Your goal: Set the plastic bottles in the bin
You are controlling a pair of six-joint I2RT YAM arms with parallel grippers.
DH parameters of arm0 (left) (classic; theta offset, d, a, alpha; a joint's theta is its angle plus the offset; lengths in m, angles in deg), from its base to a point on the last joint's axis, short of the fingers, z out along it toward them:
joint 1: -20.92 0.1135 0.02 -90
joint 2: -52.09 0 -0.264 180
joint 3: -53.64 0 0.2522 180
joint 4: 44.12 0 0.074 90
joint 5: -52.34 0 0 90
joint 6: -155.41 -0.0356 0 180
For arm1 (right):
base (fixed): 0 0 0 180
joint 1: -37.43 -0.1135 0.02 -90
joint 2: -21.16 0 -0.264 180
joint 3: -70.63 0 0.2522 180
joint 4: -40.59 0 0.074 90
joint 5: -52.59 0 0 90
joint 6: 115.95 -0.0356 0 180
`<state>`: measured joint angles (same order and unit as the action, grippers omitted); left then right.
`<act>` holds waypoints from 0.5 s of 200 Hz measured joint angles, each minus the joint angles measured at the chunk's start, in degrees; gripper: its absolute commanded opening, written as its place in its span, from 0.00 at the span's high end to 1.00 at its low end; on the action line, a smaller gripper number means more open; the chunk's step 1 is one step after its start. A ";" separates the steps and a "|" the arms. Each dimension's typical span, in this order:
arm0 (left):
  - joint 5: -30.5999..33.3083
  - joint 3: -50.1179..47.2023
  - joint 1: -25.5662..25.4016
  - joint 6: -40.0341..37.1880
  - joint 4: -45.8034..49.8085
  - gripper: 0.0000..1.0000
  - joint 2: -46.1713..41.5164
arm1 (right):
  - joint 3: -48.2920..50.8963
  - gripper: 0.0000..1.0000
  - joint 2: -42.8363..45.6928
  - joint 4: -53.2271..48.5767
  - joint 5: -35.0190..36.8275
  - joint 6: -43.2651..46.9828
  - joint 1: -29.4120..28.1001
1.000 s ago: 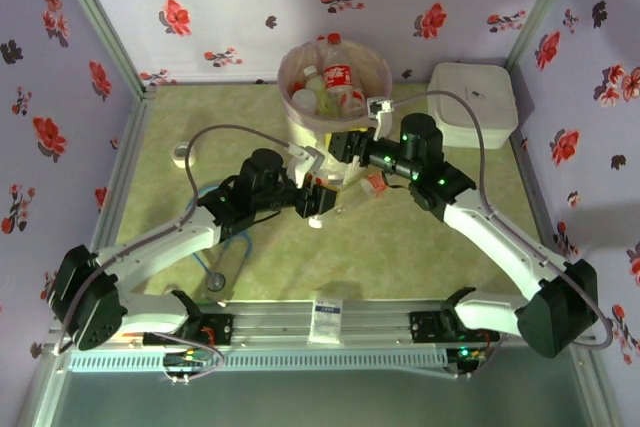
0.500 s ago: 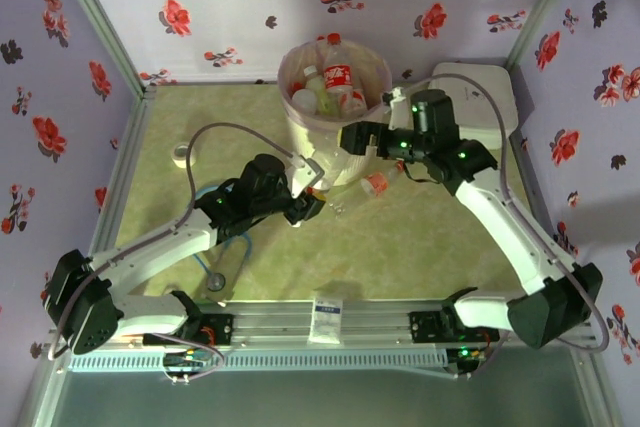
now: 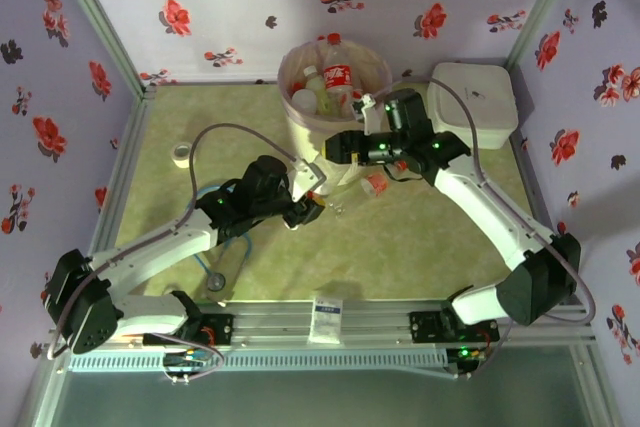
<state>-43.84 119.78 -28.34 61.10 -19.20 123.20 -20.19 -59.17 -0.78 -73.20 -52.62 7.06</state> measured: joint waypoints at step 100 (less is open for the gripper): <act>4.87 2.75 0.09 1.18 -0.24 0.00 -3.19 | -23.17 0.62 -2.08 -8.11 3.78 4.55 6.29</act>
<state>-38.96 122.53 -28.25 62.28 -19.44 120.01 -43.36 -61.25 -8.89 -69.42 -48.08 13.36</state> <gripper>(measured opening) 0.996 0.520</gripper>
